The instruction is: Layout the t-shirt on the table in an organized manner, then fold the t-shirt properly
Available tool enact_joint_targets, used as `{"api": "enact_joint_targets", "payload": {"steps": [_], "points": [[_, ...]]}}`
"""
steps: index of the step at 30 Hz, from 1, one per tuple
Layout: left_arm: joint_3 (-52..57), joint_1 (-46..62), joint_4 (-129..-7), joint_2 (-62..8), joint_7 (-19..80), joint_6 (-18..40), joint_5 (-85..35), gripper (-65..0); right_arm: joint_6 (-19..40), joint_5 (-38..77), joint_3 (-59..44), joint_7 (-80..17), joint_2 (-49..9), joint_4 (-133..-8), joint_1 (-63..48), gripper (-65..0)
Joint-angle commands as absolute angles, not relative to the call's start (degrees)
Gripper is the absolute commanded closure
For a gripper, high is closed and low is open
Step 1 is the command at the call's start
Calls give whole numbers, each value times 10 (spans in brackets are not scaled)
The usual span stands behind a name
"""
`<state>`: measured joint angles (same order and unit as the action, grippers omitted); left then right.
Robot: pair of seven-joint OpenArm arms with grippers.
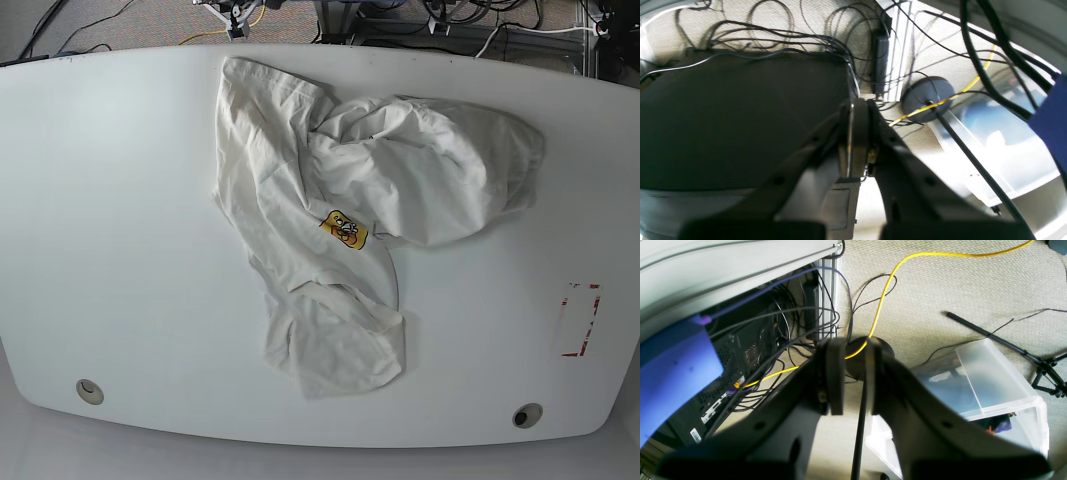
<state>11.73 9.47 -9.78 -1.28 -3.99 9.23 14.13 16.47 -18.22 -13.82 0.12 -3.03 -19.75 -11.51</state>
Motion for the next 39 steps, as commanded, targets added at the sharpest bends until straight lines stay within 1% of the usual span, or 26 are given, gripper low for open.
{"api": "enact_joint_targets", "payload": {"steps": [1, 10, 18, 20, 26, 30, 34, 35, 37, 39], "points": [[118, 97, -97, -11, -46, 103, 141, -2, 165, -184, -139, 3, -32, -200, -117, -107], [118, 98, -101, -12, -45, 119, 141, 0, 165, -184, -139, 2, -32, -199, -116, -106], [120, 110, -124, -13, -46, 116, 137, -3, 164, -181, -141, 2, -33, -213, -124, -106], [120, 122, -150, -12, -48, 115, 135, -2, 164, -181, -140, 3, -34, -228, -133, -105], [116, 200, -327, -12, -56, 106, 123, 0, 170, -185, -137, 13, -36, -343, -197, -105], [115, 253, -422, -16, -62, 103, 115, -1, 171, -186, -135, 16, -36, -416, -237, -105], [110, 287, -472, -20, -69, 104, 124, -3, 177, -186, -136, 17, -33, -479, -265, -107], [114, 252, -446, -18, -63, 99, 119, -8, 172, -185, -130, 15, -23, -438, -231, -100], [114, 245, -446, -18, -63, 99, 121, -8, 173, -185, -130, 15, -23, -436, -225, -90], [114, 240, -444, -18, -63, 99, 121, -8, 173, -185, -130, 15, -22, -435, -223, -59]]}}
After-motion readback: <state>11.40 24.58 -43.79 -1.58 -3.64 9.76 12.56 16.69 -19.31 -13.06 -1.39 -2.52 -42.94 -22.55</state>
